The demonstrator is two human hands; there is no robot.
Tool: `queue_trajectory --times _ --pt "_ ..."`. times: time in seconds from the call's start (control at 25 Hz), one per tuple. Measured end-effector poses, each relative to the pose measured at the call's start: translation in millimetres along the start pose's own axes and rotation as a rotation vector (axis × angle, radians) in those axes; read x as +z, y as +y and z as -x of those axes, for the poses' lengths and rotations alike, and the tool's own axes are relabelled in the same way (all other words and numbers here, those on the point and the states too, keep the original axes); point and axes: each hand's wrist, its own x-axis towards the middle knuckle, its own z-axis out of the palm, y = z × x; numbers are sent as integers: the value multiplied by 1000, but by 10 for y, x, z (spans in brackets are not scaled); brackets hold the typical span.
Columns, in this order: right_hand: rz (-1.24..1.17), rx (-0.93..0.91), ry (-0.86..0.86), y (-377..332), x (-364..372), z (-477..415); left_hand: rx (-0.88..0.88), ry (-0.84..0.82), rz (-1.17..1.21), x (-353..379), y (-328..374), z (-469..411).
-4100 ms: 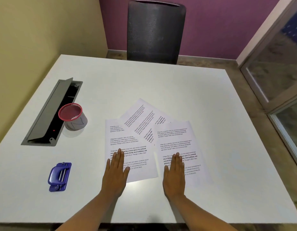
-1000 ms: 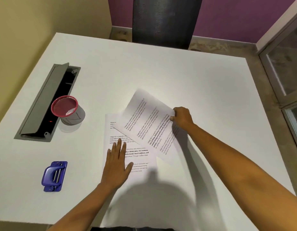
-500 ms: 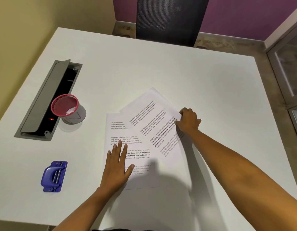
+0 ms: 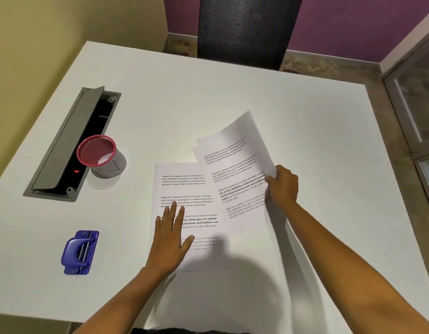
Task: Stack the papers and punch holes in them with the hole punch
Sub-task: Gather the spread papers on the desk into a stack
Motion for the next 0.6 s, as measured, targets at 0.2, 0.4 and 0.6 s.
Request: queue_trajectory --times 0.2,0.4,0.6 --pt "-399 151 26 81 -215 520 -124 257 475 -165 72 45" --pt "-664 334 -232 206 179 1117 -391 384 616 -376 50 77" --pt "-561 241 -237 -101 538 1500 -506 321 562 -403 43 129"
